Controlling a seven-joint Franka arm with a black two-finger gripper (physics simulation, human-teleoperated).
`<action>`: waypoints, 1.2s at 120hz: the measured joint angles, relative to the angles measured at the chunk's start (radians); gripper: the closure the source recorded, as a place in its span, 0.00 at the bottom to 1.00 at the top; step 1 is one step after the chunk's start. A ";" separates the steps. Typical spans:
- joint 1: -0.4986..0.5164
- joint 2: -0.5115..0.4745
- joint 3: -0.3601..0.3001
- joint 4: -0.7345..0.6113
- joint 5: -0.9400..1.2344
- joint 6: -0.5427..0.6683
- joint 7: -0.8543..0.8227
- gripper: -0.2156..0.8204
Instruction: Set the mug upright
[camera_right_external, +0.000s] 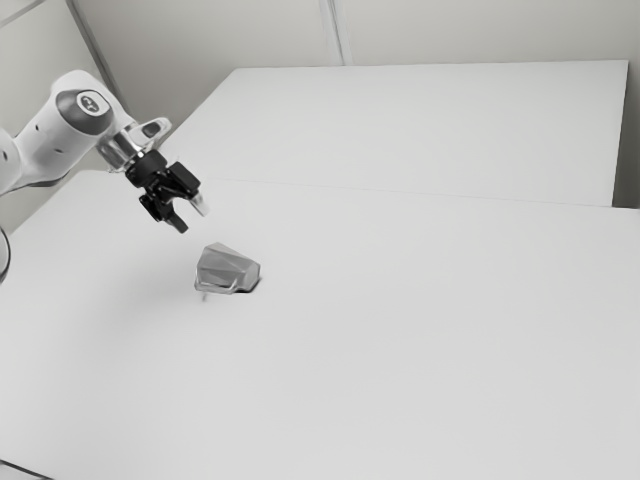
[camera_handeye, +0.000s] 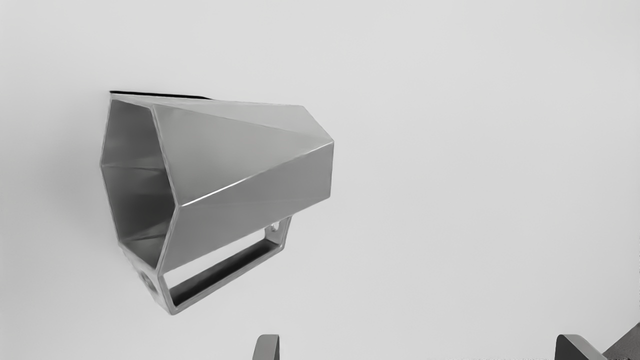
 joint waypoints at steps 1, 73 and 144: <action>0.003 0.004 0.000 0.000 -0.001 0.001 0.003 0.21; 0.042 0.141 -0.003 -0.045 -0.089 0.157 0.186 0.21; 0.026 0.063 -0.027 -0.180 -0.189 0.262 0.251 0.63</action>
